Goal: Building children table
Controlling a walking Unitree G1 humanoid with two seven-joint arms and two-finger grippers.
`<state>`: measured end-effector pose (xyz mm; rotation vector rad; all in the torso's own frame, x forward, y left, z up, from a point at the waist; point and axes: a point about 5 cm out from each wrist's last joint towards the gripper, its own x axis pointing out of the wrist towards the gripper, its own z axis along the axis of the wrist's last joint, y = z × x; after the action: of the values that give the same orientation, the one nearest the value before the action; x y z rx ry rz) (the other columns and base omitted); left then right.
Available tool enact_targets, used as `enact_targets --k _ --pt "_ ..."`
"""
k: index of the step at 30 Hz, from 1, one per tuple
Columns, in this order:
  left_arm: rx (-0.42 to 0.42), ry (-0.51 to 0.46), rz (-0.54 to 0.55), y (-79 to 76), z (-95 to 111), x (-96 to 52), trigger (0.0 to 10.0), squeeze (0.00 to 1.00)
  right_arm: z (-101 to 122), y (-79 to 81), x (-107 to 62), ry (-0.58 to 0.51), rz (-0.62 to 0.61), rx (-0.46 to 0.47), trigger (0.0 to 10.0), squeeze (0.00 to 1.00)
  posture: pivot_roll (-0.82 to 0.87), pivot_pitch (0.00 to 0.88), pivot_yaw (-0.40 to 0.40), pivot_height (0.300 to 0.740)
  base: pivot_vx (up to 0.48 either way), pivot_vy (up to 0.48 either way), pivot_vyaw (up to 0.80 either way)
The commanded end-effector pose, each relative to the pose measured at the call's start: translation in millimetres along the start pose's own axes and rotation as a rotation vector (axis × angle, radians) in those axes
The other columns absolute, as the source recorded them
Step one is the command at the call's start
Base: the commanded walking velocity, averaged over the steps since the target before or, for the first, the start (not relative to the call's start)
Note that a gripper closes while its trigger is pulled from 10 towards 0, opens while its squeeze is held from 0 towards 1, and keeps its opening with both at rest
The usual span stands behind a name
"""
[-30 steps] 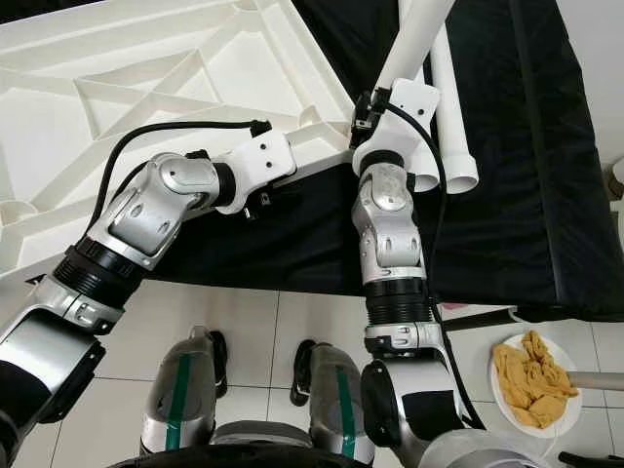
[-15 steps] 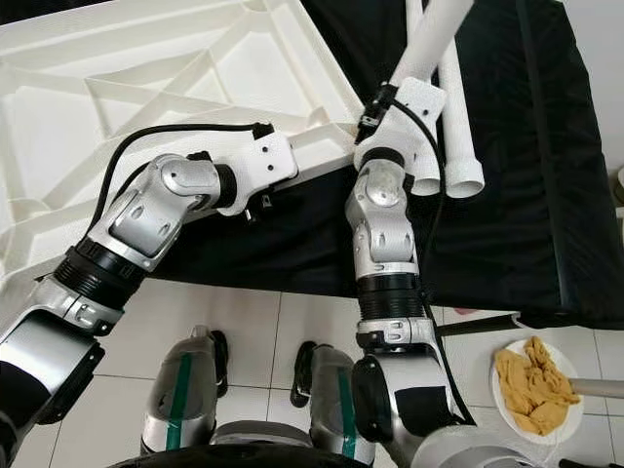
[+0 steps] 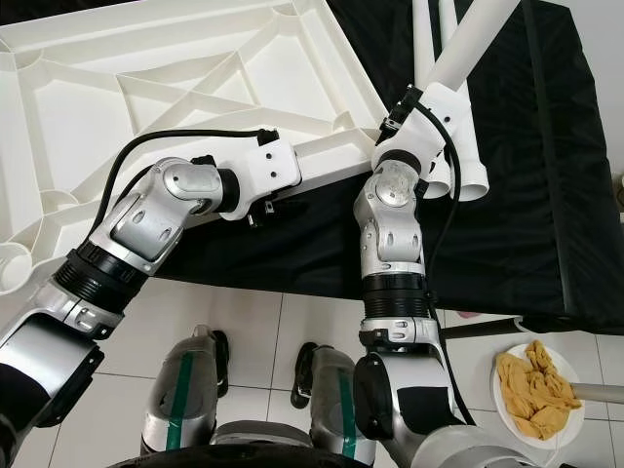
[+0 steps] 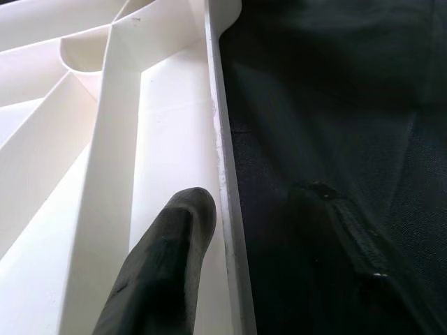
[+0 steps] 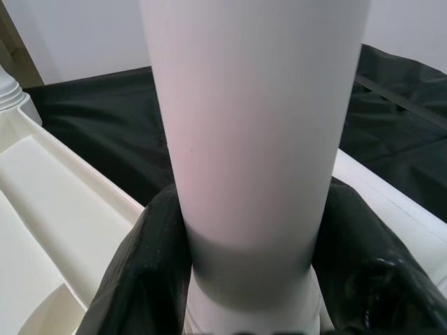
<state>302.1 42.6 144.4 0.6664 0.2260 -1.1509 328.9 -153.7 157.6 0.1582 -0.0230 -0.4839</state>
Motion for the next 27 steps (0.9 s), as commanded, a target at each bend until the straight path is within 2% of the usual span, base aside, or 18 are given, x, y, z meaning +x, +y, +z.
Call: enact_targets --k 1,2,3,8,27 --pt "-0.045 0.059 -0.049 -10.0 -16.2 2.8 4.8 0.00 -29.1 -32.5 2.5 0.123 -0.147 -0.064 10.0 0.00 0.10 0.072 -0.084 0.740 0.000 0.000 0.00" --pt "-0.047 0.060 -0.051 -10.2 -16.2 2.8 4.8 0.00 -29.2 -32.3 2.5 0.125 -0.148 -0.063 10.0 0.00 0.10 0.072 -0.084 0.740 0.000 0.000 0.00" --pt "-0.055 0.058 -0.056 -10.7 -16.3 2.7 0.0 0.00 -29.2 -32.0 2.5 0.125 -0.148 -0.064 10.0 0.00 0.10 0.071 -0.084 0.740 0.000 0.000 0.00" --pt "-0.075 0.052 -0.064 -11.2 -16.0 1.8 0.0 0.00 -29.0 -31.2 2.7 0.126 -0.151 -0.064 10.0 0.00 0.09 0.074 -0.083 0.740 0.000 0.000 0.00" --pt "-0.069 0.077 -0.100 -12.7 -18.4 -3.4 0.0 0.00 -27.8 -32.6 4.4 0.120 -0.177 -0.042 10.0 0.00 0.10 0.080 -0.077 0.740 0.000 0.000 0.00"
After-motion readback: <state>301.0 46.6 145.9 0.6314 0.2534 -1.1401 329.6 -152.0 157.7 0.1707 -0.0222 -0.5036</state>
